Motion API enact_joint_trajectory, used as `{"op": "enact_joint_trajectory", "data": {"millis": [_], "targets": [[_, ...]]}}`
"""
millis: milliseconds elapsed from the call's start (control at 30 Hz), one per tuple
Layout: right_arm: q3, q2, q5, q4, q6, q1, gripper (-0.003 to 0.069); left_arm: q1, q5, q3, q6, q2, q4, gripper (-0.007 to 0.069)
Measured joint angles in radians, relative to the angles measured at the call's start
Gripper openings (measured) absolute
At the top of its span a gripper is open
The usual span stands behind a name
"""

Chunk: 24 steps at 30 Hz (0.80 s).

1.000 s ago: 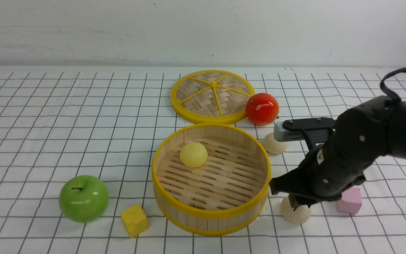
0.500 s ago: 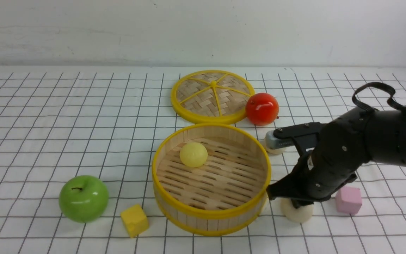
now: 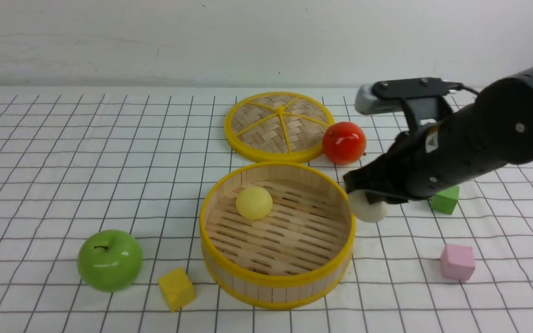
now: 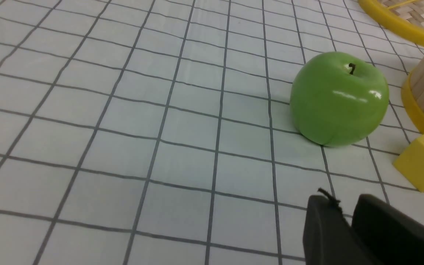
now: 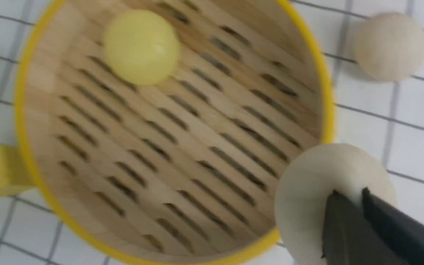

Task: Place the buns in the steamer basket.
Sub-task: Use the right arm to put the steamed stuffed bun into the steamer

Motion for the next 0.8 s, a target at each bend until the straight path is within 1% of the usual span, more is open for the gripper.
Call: {"op": "enact_joint_trajectory", "data": {"millis": [100,200,233,267,333,400,600,667,700,733,767,800], "targets": [[0.000,0.032,-0.043,0.084,-0.091,0.037,0.0005,0.000,0.000,0.000,0.000,0.000,0.000,0.0116],[0.000,0.124,-0.133,0.186,-0.225,0.100,0.0008,0.000,0.000,0.000,0.000,0.000,0.000,0.0122],[0.000,0.129,-0.138,0.189,-0.234,0.106,0.0008,0.000,0.000,0.000,0.000,0.000,0.000,0.0122],[0.000,0.181,-0.182,0.206,-0.256,0.124,0.0020,0.000,0.000,0.000,0.000,0.000,0.000,0.0125],[0.000,0.212,-0.202,0.211,-0.258,0.132,0.0031,0.000,0.000,0.000,0.000,0.000,0.000,0.0126],[0.000,0.256,-0.216,0.212,-0.257,0.133,0.0064,0.000,0.000,0.000,0.000,0.000,0.000,0.0127],[0.000,0.255,-0.205,0.213,-0.231,0.127,0.0242,0.000,0.000,0.000,0.000,0.000,0.000,0.0128],[0.000,0.223,-0.168,0.215,-0.212,0.112,0.0351,0.000,0.000,0.000,0.000,0.000,0.000,0.0129],[0.000,0.220,-0.165,0.215,-0.212,0.110,0.0358,0.000,0.000,0.000,0.000,0.000,0.000,0.0129],[-0.007,0.191,-0.149,0.215,-0.208,0.094,0.0406,0.000,0.000,0.000,0.000,0.000,0.000,0.0130],[-0.022,0.158,-0.141,0.214,-0.207,0.070,0.0436,0.000,0.000,0.000,0.000,0.000,0.000,0.0129],[-0.030,0.144,-0.138,0.214,-0.206,0.056,0.0449,0.000,0.000,0.000,0.000,0.000,0.000,0.0129]]}}
